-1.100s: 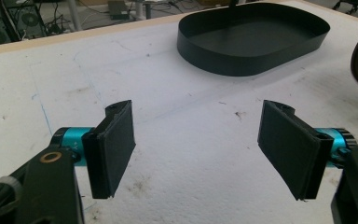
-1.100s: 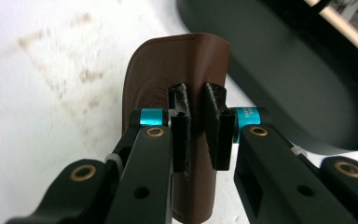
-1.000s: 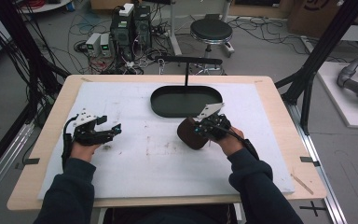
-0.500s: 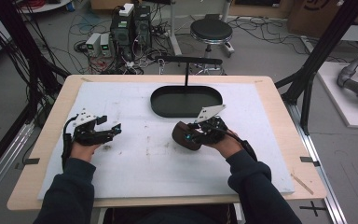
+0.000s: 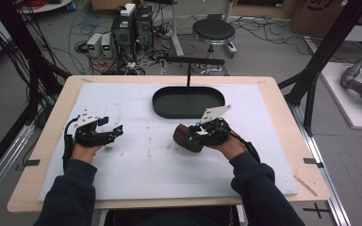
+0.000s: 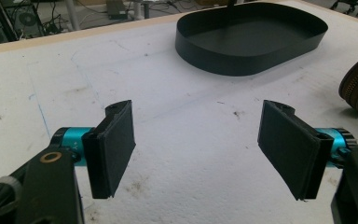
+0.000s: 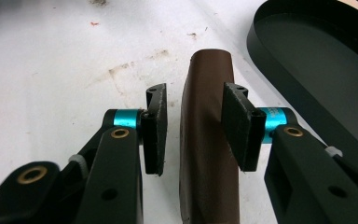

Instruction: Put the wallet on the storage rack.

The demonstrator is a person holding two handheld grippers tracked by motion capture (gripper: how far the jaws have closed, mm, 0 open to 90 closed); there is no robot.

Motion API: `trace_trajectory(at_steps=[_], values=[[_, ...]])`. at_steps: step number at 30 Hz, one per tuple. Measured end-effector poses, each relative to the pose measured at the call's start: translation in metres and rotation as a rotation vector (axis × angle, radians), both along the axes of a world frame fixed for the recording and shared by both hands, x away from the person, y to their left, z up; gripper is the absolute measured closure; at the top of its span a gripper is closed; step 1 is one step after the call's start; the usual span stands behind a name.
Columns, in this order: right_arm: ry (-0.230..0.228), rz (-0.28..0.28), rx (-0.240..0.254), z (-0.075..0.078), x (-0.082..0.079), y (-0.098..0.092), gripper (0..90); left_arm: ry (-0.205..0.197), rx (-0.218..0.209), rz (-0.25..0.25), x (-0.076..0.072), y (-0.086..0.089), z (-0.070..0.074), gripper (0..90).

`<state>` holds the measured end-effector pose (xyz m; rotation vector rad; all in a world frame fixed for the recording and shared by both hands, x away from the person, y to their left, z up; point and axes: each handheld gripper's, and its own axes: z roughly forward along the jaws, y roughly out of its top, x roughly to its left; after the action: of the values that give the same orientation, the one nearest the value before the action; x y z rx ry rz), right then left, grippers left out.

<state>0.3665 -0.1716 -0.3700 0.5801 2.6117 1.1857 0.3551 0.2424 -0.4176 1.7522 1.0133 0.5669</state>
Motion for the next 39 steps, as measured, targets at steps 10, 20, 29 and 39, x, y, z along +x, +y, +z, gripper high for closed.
trace_trajectory(at_steps=[10,20,29,39], values=[[0.000,0.005,0.002,-0.002,0.000,0.001,62.0,-0.011,-0.022,-0.019,0.001,-0.007,0.003,27.1],[-0.008,0.031,0.011,-0.005,0.001,0.008,60.4,-0.073,-0.046,-0.111,0.014,-0.063,0.022,27.1],[0.008,-0.037,-0.063,-0.016,0.007,0.008,46.2,-0.040,-0.011,-0.139,0.014,-0.073,0.014,27.3],[0.065,-0.045,-0.095,-0.039,0.013,0.014,45.1,-0.033,-0.022,-0.118,0.013,-0.063,0.011,27.2]])
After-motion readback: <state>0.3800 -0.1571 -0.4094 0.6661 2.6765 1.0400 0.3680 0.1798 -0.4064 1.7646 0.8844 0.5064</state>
